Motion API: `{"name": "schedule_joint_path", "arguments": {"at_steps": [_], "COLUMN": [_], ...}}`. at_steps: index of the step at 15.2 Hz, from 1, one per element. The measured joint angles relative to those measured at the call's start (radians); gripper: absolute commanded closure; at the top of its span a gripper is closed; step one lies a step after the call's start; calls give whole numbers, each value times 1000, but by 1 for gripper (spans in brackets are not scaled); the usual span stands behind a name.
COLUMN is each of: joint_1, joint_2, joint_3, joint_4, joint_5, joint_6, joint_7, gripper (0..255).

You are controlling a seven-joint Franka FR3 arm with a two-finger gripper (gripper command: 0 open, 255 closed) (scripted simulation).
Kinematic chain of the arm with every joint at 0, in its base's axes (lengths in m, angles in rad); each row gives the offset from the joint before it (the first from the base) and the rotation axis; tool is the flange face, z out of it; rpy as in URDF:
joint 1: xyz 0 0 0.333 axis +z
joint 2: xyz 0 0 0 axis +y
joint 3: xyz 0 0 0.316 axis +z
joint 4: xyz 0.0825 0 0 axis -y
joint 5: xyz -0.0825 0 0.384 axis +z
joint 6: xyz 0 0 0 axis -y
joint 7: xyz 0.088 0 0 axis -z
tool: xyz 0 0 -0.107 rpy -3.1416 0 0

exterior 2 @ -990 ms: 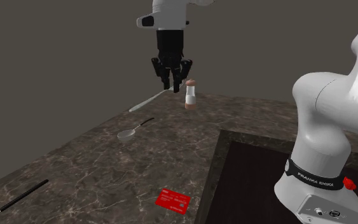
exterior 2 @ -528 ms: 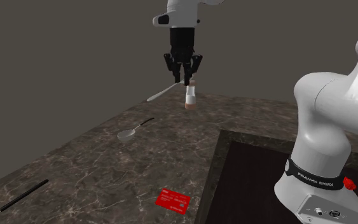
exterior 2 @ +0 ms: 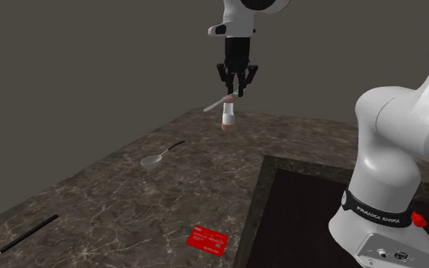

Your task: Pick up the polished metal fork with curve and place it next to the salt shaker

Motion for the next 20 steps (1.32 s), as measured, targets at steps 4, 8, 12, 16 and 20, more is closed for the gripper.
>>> {"name": "schedule_joint_path", "arguments": {"at_steps": [4, 8, 12, 16, 20], "joint_1": [-32, -63, -83, -81, -80], "joint_2": [7, 21, 54, 129, 148], "joint_3": [-73, -153, -240, -340, -366], "joint_4": [25, 56, 106, 184, 161], "joint_5": [-27, -51, -61, -39, -37], "joint_6": [-2, 1, 4, 16, 59], "joint_7": [-95, -198, -306, -422, -441], "gripper": [255, 255, 255, 255, 255]}}
